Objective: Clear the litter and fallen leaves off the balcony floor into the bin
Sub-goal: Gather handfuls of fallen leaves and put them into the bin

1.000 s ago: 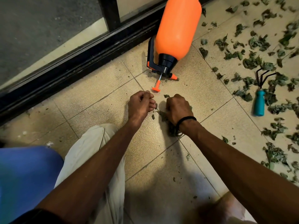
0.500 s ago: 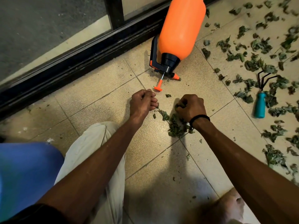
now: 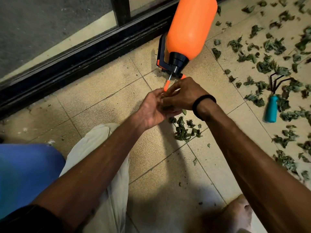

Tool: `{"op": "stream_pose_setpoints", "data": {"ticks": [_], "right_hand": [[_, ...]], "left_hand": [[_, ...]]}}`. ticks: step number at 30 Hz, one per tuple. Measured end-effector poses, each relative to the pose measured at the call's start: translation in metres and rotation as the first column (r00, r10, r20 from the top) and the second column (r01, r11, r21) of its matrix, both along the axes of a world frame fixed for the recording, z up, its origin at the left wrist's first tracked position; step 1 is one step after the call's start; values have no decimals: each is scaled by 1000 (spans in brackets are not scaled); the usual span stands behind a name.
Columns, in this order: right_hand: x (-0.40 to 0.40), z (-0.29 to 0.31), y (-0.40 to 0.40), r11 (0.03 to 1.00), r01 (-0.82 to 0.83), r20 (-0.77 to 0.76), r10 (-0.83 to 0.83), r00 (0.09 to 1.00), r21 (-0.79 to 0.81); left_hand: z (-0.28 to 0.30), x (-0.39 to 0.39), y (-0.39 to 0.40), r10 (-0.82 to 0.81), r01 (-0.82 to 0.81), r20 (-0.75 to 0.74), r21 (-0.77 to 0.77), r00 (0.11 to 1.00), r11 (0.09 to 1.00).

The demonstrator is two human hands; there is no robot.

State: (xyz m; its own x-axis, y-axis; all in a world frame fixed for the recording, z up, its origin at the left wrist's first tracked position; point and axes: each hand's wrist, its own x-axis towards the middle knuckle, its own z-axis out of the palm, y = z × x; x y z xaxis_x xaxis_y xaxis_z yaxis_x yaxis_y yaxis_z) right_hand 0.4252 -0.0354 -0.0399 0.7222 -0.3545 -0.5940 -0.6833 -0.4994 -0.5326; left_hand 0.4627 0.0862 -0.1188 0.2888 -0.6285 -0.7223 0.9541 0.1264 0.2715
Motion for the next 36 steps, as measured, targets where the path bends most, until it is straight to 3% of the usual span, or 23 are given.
{"op": "stream_pose_setpoints", "data": {"ticks": [3, 7, 12, 16, 22, 24, 27, 33, 36], "right_hand": [[7, 9, -3, 1000, 19, 8, -19, 1000, -24], [-2, -1, -39, 971, 233, 26, -232, 972, -49], [-51, -54, -70, 904, 323, -40, -347, 937, -279], [-77, -83, -51, 914, 286, 34, -289, 957, -288], [-70, -96, -9, 903, -49, 45, 75, 996, -427], [-65, -97, -3, 886, -78, 63, 120, 991, -457], [-58, -94, -3, 902, -73, 59, 109, 992, -424], [-56, -85, -11, 952, 115, 21, -114, 993, -282], [-50, -76, -13, 938, 328, 97, -318, 943, -111]], "left_hand": [[1, 1, 3, -3, 3, -45, 3, 999, 1000], [1, 3, 5, -4, 4, -11, 21, 1000, 1000], [-2, 15, 12, 101, -104, 61, 48, 993, 993], [-7, 21, 13, 162, -173, 104, 113, 981, 978], [-10, 20, 13, 170, -191, 142, 154, 975, 969], [-11, 21, 14, 174, -197, 144, 161, 974, 967], [-11, 22, 15, 168, -192, 142, 171, 975, 966], [-11, 22, 12, 129, -159, 154, 200, 980, 967], [-11, 20, 11, 115, -149, 163, 213, 980, 966]]}}
